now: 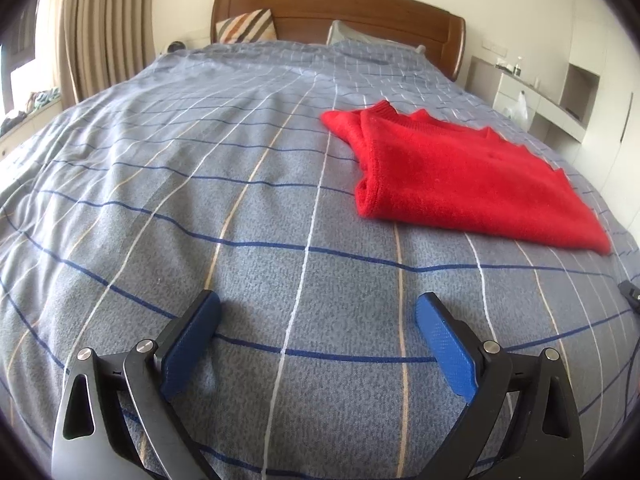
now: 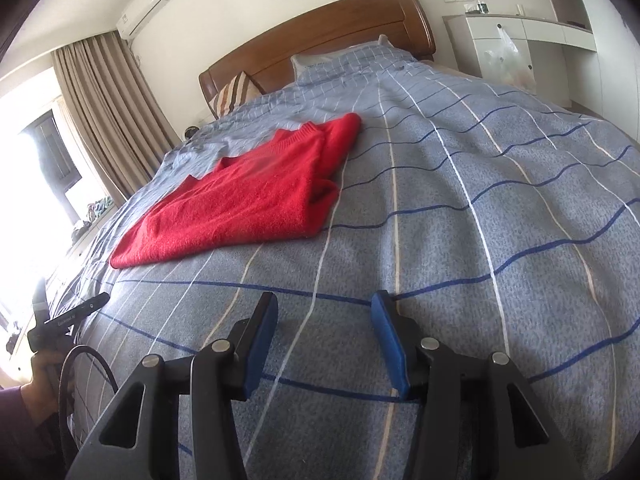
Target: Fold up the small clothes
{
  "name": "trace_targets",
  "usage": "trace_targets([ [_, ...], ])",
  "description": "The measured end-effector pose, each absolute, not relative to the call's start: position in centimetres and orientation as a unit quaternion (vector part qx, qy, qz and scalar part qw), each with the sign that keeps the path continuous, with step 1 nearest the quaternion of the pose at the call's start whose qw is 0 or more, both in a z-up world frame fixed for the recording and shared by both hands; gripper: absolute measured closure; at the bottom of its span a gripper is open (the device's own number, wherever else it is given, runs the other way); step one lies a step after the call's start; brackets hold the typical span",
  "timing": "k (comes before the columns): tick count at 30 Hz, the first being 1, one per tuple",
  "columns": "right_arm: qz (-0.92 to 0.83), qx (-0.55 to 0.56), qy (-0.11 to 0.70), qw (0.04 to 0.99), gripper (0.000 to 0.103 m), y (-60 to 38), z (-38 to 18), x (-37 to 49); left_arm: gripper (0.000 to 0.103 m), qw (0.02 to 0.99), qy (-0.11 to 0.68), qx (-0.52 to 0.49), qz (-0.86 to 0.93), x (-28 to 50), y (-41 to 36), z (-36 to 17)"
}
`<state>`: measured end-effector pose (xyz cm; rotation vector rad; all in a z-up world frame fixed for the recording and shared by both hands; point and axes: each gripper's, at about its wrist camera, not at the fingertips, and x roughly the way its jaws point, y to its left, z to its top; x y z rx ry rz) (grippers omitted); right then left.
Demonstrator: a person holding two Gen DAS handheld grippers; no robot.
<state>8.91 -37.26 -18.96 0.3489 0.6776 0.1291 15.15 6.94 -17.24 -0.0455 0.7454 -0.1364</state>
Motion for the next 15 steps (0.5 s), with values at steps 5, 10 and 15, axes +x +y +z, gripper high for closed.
trace_targets([
  [5, 0.063, 0.169, 0.33, 0.926, 0.054, -37.14, -18.96, 8.91, 0.004, 0.929, 0.363, -0.019, -0.064, 15.0, 6.7, -17.3],
  [10, 0.061, 0.167, 0.33, 0.927, 0.054, -37.07, -18.94, 8.93, 0.004, 0.929, 0.363, -0.018, -0.064, 15.01, 6.71, -17.3],
  [15, 0.061, 0.168, 0.33, 0.927, 0.054, -37.06, -18.93, 8.93, 0.004, 0.929, 0.363, -0.018, -0.063, 15.0, 6.71, -17.3],
])
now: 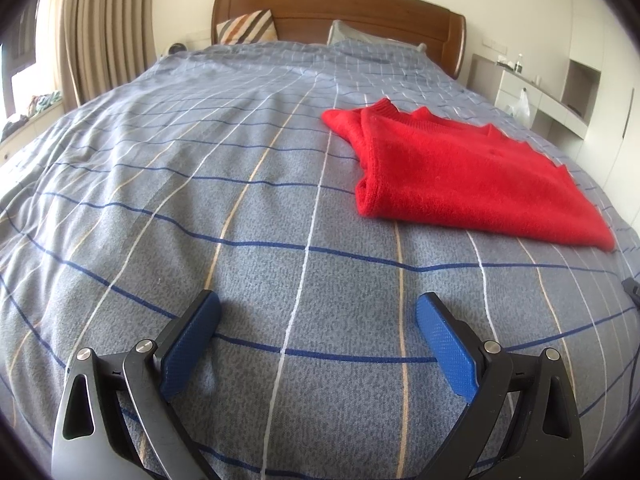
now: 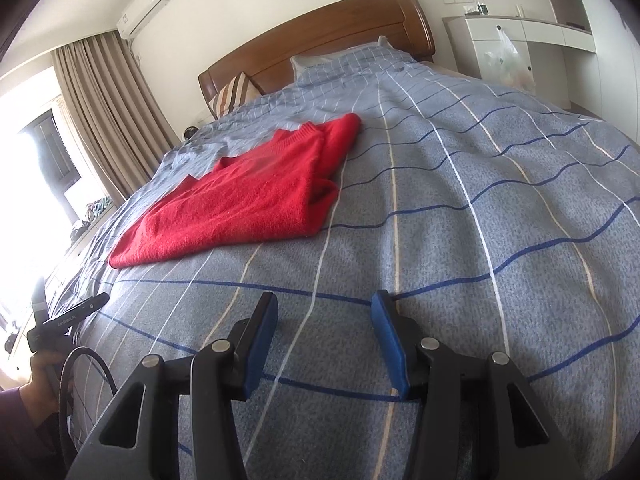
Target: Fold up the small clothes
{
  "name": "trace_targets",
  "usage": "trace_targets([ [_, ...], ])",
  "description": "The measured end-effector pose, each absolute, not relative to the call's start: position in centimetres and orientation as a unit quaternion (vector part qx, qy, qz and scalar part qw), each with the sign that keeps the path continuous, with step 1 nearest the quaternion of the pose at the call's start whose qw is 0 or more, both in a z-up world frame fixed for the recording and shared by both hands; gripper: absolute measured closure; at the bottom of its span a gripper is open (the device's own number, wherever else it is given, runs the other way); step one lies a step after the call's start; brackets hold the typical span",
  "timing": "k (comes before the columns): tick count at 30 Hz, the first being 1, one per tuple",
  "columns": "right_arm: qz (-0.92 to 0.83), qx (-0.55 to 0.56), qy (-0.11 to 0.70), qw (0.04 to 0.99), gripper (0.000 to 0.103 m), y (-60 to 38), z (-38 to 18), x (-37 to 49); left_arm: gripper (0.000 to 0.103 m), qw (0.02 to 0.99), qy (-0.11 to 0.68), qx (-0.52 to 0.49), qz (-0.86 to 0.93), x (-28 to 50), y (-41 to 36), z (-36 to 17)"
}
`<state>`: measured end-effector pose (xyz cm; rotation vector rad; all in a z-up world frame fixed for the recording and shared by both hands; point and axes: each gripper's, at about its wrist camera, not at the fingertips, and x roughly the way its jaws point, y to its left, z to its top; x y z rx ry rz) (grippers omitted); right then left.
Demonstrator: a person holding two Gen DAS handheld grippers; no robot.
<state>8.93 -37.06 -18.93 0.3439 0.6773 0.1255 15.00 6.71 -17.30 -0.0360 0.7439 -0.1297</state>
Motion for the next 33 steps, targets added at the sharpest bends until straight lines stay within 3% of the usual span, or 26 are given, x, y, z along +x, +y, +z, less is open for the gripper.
trace_targets([
  [33, 0.062, 0.171, 0.331, 0.926, 0.054, -36.96, -19.05, 8.81, 0.003, 0.929, 0.364, -0.014, -0.06, 14.59, 6.83, -17.38],
])
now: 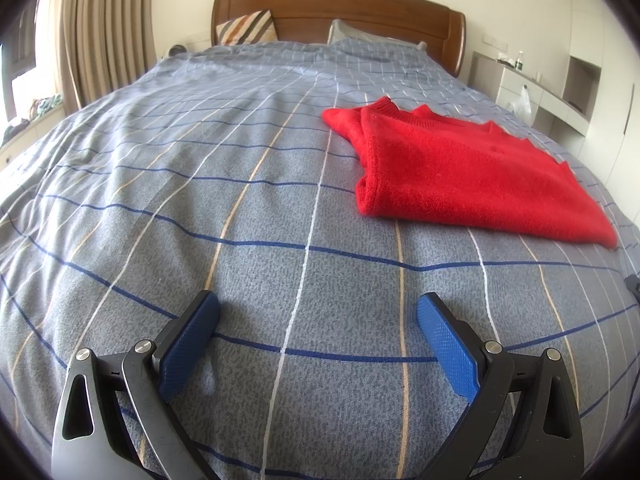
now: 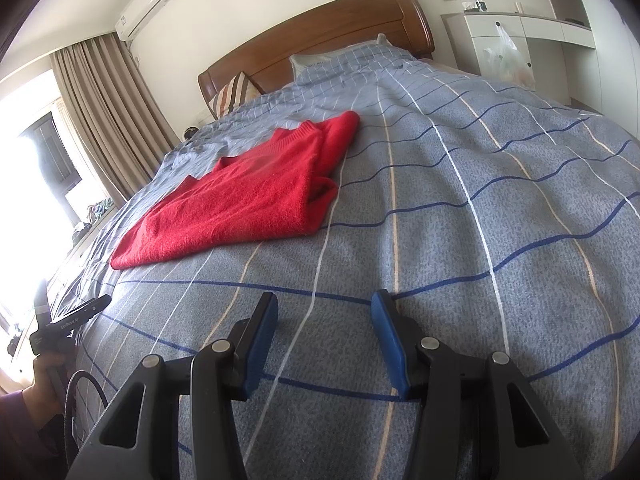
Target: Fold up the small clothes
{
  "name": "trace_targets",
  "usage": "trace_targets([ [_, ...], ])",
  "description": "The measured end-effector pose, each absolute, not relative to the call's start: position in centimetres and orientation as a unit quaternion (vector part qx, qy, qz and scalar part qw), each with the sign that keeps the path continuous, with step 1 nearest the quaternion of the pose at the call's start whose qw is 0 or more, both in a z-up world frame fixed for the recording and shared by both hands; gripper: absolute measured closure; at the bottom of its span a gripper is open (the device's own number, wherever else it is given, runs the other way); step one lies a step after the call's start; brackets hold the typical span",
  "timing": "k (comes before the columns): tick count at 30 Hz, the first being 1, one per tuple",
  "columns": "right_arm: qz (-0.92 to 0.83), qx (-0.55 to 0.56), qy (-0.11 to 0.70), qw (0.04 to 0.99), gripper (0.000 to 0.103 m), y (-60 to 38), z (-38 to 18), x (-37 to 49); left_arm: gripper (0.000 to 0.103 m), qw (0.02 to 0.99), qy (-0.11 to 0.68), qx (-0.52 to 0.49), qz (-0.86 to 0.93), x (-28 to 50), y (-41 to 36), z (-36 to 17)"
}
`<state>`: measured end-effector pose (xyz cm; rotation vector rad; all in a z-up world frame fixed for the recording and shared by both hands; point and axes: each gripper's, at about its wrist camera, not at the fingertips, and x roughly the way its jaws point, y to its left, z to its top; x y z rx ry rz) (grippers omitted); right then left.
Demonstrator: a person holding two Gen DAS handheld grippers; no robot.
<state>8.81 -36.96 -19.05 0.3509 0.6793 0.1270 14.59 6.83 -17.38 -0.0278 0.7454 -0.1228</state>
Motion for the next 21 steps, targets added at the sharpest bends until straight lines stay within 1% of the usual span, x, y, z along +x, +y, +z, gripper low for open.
trace_targets([
  [9, 0.06, 0.17, 0.333, 0.926, 0.054, -36.9, -19.1, 8.8, 0.003, 0.93, 0.363, -0.011, -0.059, 14.6, 6.7, -17.2],
  [12, 0.048, 0.158, 0.365, 0.916, 0.054, -36.6, -18.6, 9.7, 0.003, 0.922, 0.381, -0.007, -0.064, 14.6, 6.7, -16.8],
  [14, 0.044, 0.142, 0.404, 0.903, 0.049, -36.2, -17.4, 11.2, 0.003, 0.913, 0.401, -0.014, -0.076, 13.6, 6.9, -16.2],
  [15, 0.052, 0.146, 0.407, 0.9, 0.049, -36.3, -16.5, 11.8, 0.003, 0.91, 0.403, -0.031, -0.092, 12.5, 7.3, -15.8],
  [16, 0.065, 0.156, 0.4, 0.901, 0.049, -36.5, -15.4, 12.5, 0.003, 0.908, 0.4, -0.052, -0.113, 11.1, 7.6, -15.4],
  [18, 0.08, 0.18, 0.384, 0.902, 0.045, -37.0, -13.4, 14.4, 0.003, 0.906, 0.392, -0.071, -0.146, 8.3, 7.6, -15.0],
  [19, 0.086, 0.195, 0.379, 0.901, 0.041, -37.3, -12.8, 15.7, 0.003, 0.906, 0.388, -0.067, -0.154, 7.1, 7.3, -14.9],
  [21, 0.094, 0.229, 0.386, 0.888, 0.04, -38.1, -12.6, 19.0, 0.003, 0.909, 0.381, -0.053, -0.162, 5.2, 6.4, -14.7],
])
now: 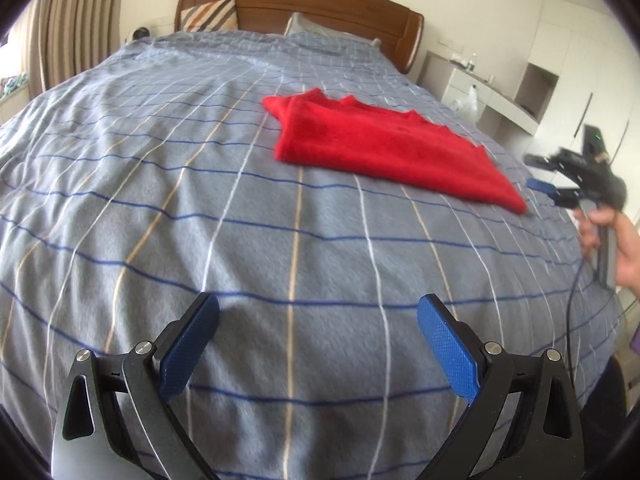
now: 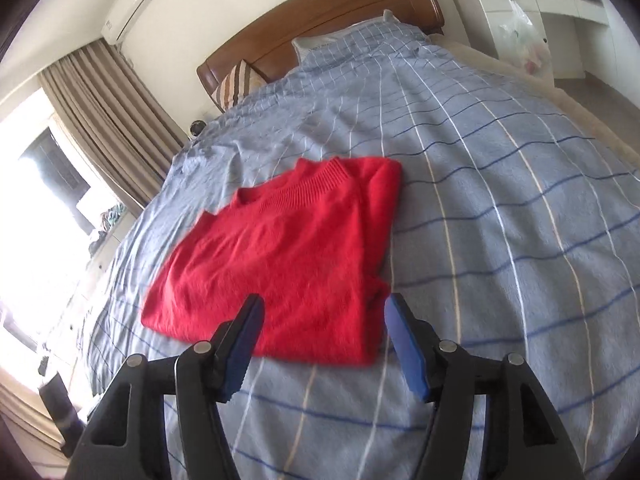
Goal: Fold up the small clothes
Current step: 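Pinch the sweater edge with the right gripper, lift and fold it over, release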
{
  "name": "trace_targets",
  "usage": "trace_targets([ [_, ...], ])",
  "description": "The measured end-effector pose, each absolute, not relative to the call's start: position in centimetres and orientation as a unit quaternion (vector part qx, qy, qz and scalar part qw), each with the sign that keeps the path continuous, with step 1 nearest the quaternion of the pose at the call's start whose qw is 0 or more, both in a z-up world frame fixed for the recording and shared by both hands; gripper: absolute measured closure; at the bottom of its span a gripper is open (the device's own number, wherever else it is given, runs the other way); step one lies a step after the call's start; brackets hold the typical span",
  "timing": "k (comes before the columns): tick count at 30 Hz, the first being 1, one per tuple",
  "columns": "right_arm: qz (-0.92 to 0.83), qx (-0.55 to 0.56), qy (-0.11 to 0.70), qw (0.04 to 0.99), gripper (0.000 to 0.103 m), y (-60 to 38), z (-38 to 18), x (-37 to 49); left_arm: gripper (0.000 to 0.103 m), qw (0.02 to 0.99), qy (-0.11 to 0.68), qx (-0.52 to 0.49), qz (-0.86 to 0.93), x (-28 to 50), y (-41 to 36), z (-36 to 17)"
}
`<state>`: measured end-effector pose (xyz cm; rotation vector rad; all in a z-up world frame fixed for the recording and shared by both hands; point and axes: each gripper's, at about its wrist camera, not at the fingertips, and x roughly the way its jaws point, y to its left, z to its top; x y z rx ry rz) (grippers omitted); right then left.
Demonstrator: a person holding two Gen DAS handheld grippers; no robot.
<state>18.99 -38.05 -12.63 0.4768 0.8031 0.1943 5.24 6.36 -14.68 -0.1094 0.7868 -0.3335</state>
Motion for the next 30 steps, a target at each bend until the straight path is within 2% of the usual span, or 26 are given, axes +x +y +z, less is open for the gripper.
trace_targets([
  [5, 0.053, 0.295, 0.447, 0.843, 0.042, -39.0, -17.0, 25.4, 0.003, 0.905, 0.378, -0.036, -0.191, 4.2, 5.3, -14.9],
  [6, 0.059, 0.304, 0.454, 0.836, 0.049, -38.7, -17.6, 26.0, 0.003, 0.906, 0.379, -0.025, -0.188, 4.4, 5.1, -15.1],
  [7, 0.068, 0.303, 0.458, 0.833, 0.08, -38.2, -17.9, 26.3, 0.003, 0.906, 0.379, -0.016, -0.187, 4.5, 5.1, -15.2],
  [8, 0.068, 0.293, 0.468, 0.831, 0.093, -37.6, -17.9, 26.7, 0.003, 0.907, 0.377, -0.01, -0.186, 4.4, 5.1, -15.3],
  [10, 0.053, 0.275, 0.478, 0.833, 0.093, -36.4, -16.8, 27.2, 0.003, 0.91, 0.372, -0.008, -0.182, 4.5, 5.3, -15.1],
  [14, 0.091, 0.26, 0.457, 0.846, 0.093, -33.0, -11.3, 28.3, 0.003, 0.925, 0.349, -0.041, -0.142, 5.2, 7.4, -14.1],
  [18, 0.152, 0.241, 0.449, 0.847, 0.093, -26.0, -6.4, 31.2, 0.003, 0.936, 0.331, -0.07, -0.096, 6.0, 10.4, -13.6],
  [21, 0.184, 0.199, 0.457, 0.847, 0.093, -19.1, -5.5, 33.6, 0.003, 0.939, 0.33, -0.077, -0.063, 6.4, 12.1, -13.7],
  [24, 0.199, 0.153, 0.479, 0.841, 0.093, -12.5, -7.1, 35.2, 0.003, 0.937, 0.336, -0.09, -0.044, 6.6, 13.3, -14.1],
  [26, 0.214, 0.127, 0.497, 0.831, 0.078, -8.9, -9.1, 35.7, 0.003, 0.935, 0.339, -0.096, -0.039, 6.8, 13.6, -14.3],
  [28, 0.251, 0.152, 0.516, 0.805, 0.065, -6.7, -10.8, 35.9, 0.003, 0.933, 0.344, -0.099, -0.034, 7.0, 13.8, -14.5],
  [30, 0.282, 0.181, 0.504, 0.796, 0.065, -6.3, -10.9, 35.2, 0.003, 0.931, 0.347, -0.105, -0.032, 7.1, 14.1, -14.6],
])
